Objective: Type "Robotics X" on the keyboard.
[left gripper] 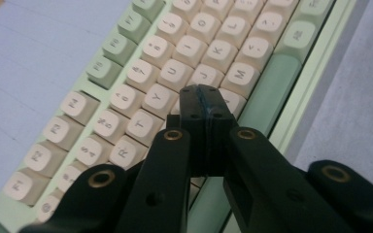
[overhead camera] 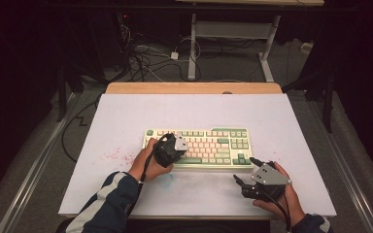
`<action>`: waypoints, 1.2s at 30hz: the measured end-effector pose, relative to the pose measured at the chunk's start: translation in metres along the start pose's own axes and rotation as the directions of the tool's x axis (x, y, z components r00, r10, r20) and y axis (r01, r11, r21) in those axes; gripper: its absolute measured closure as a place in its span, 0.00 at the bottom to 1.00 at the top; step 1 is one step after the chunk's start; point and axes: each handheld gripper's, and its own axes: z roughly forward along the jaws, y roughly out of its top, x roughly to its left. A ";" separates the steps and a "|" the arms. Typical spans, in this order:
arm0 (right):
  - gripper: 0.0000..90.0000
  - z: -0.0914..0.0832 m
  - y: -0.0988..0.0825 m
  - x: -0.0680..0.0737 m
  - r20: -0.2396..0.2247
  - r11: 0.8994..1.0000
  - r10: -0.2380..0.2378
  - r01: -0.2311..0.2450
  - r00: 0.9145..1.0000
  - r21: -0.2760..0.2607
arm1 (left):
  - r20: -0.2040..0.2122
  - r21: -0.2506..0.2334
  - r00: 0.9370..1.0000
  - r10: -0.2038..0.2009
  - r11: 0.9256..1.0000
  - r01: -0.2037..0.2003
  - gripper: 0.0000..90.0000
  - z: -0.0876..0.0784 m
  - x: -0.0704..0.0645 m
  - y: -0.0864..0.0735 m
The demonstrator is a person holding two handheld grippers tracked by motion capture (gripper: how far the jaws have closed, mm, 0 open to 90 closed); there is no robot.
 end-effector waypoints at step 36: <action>0.28 0.000 0.000 -0.005 0.000 0.999 0.039 -0.039 0.999 0.006 | -0.083 -0.269 0.997 -0.001 0.963 -0.021 0.24 -0.076 0.031 -0.026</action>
